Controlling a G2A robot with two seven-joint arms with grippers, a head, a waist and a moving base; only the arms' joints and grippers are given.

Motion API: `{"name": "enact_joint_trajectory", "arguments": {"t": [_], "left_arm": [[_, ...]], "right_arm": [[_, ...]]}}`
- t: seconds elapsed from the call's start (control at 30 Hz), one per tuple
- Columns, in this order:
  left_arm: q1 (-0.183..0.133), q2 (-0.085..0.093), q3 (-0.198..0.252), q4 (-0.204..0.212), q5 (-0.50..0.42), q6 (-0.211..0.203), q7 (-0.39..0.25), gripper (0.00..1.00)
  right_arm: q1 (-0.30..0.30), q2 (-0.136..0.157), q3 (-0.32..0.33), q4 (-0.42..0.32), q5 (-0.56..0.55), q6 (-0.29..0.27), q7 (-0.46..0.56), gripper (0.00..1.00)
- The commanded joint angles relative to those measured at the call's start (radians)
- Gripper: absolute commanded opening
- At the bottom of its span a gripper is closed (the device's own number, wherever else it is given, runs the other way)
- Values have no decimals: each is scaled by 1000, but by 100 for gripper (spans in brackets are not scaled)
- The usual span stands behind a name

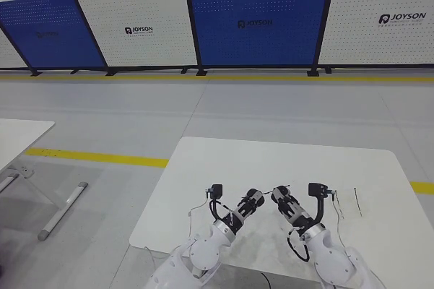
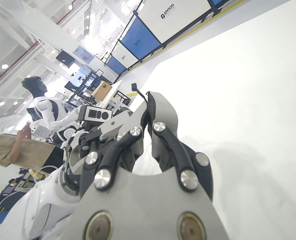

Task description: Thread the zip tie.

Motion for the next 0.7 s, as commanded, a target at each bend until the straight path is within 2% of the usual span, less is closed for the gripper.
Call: {"name": "enact_joint_trajectory", "arguments": {"t": [0.0, 0.1, 0.3, 0.4, 0.47, 0.67], "left_arm": [[-1, -1, -1, -1, -8, 0, 6, 0], [1, -4, -6, -7, -54, -7, 26, 0], [1, -13, -17, -29, -203, -58, 41, 0], [9, -13, -27, -43, -287, -65, 8, 0], [15, -14, -27, -52, -375, -40, -50, 0], [15, -14, -27, -52, -375, -40, -50, 0]], "right_arm": [[0, -1, 1, 0, 6, 2, -5, 100], [-2, -1, 6, -2, 25, 8, -5, 100], [-21, 4, 39, -19, 51, 14, -3, 100], [-42, 9, 78, -22, 59, 30, -11, 100], [-46, 12, 91, -19, 47, 46, -10, 100], [-46, 12, 91, -19, 47, 46, -10, 100]]}}
